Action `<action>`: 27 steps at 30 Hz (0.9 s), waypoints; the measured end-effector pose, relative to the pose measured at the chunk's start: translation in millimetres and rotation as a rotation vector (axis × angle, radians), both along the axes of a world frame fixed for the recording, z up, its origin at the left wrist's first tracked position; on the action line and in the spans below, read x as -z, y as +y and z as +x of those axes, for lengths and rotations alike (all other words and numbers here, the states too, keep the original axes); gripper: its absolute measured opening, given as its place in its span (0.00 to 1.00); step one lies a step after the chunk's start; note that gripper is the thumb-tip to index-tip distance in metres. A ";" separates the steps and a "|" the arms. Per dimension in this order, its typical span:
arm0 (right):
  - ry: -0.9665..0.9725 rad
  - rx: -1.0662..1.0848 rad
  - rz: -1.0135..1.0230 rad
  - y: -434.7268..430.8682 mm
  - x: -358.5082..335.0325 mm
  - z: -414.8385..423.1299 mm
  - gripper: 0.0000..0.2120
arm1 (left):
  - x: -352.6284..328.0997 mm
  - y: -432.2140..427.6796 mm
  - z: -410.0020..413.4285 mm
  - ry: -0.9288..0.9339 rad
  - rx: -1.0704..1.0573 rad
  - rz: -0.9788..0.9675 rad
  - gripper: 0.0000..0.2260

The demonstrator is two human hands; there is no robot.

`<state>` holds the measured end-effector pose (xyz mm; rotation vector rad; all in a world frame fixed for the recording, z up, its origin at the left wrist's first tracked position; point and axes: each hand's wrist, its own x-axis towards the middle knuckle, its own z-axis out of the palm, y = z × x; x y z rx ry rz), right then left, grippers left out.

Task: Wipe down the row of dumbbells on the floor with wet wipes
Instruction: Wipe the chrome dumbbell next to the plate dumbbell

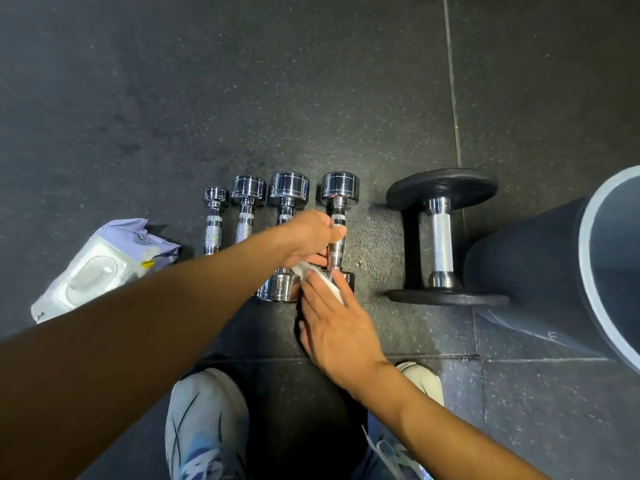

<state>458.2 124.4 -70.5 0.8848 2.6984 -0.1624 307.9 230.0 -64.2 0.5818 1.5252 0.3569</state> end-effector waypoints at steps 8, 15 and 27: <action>0.472 0.650 -0.590 -27.1 -19.0 33.9 0.34 | -2.5 4.2 3.8 0.007 0.013 0.007 0.14; 0.540 0.926 -0.811 3.2 -16.7 14.1 0.36 | -5.7 7.6 0.1 0.104 0.044 0.030 0.07; 0.593 0.957 -0.833 -7.1 -9.2 17.9 0.22 | -12.4 7.8 1.8 0.440 0.284 0.095 0.12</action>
